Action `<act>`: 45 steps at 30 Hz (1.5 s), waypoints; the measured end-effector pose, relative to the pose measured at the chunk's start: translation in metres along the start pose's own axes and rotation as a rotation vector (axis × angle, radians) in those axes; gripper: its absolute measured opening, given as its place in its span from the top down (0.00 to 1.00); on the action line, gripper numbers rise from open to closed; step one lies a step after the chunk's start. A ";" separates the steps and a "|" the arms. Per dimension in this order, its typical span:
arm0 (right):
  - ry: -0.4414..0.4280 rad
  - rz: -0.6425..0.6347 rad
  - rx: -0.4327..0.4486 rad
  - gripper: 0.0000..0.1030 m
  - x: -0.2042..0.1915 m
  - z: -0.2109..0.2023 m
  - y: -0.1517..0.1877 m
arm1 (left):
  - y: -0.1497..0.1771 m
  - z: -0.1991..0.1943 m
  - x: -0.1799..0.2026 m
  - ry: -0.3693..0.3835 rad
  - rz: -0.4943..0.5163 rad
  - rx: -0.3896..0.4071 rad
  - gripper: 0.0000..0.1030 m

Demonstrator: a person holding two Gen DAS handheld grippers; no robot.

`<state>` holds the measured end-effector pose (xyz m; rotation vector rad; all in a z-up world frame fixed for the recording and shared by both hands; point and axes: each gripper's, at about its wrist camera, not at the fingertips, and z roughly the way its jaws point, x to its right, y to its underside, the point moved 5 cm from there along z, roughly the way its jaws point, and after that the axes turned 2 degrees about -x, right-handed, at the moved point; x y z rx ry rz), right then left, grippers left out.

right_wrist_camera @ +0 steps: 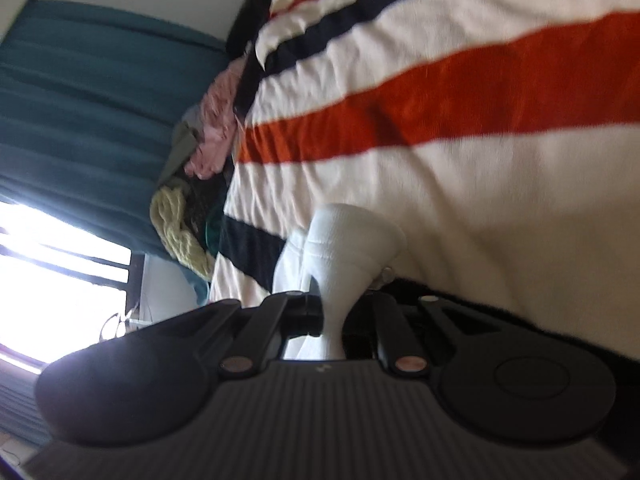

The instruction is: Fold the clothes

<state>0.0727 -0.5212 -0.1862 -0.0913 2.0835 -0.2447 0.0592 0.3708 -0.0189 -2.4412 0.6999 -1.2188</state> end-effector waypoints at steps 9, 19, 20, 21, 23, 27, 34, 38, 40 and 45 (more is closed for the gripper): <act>0.267 0.124 -0.002 0.93 0.053 -0.004 -0.008 | 0.035 0.011 -0.059 -0.142 0.038 -0.135 0.85; 0.308 0.045 0.029 0.63 0.040 -0.010 -0.009 | 0.039 0.004 -0.032 -0.221 0.278 -0.092 0.38; 0.311 0.039 0.054 0.52 0.038 -0.014 -0.010 | 0.039 0.002 -0.028 -0.238 0.310 -0.065 0.28; 0.311 0.025 0.091 0.29 0.034 -0.020 -0.012 | 0.038 0.000 -0.024 -0.255 0.342 -0.039 0.20; 0.315 -0.030 0.170 0.20 0.023 -0.032 -0.014 | 0.039 -0.012 -0.014 -0.245 0.373 0.014 0.19; 0.247 -0.220 0.226 0.20 -0.011 -0.044 -0.008 | 0.050 -0.026 0.020 -0.224 0.471 0.090 0.14; 0.075 -0.537 0.238 0.20 -0.070 -0.064 0.026 | 0.092 -0.032 0.089 -0.030 0.558 0.126 0.07; -0.010 -0.710 0.243 0.20 -0.101 -0.074 0.050 | 0.121 -0.028 0.125 0.060 0.576 0.112 0.07; -0.037 -0.785 0.245 0.20 -0.112 -0.076 0.064 | 0.138 -0.025 0.143 0.095 0.598 0.111 0.07; -0.109 -0.920 0.207 0.20 -0.130 -0.079 0.103 | 0.188 -0.017 0.181 0.156 0.738 0.105 0.07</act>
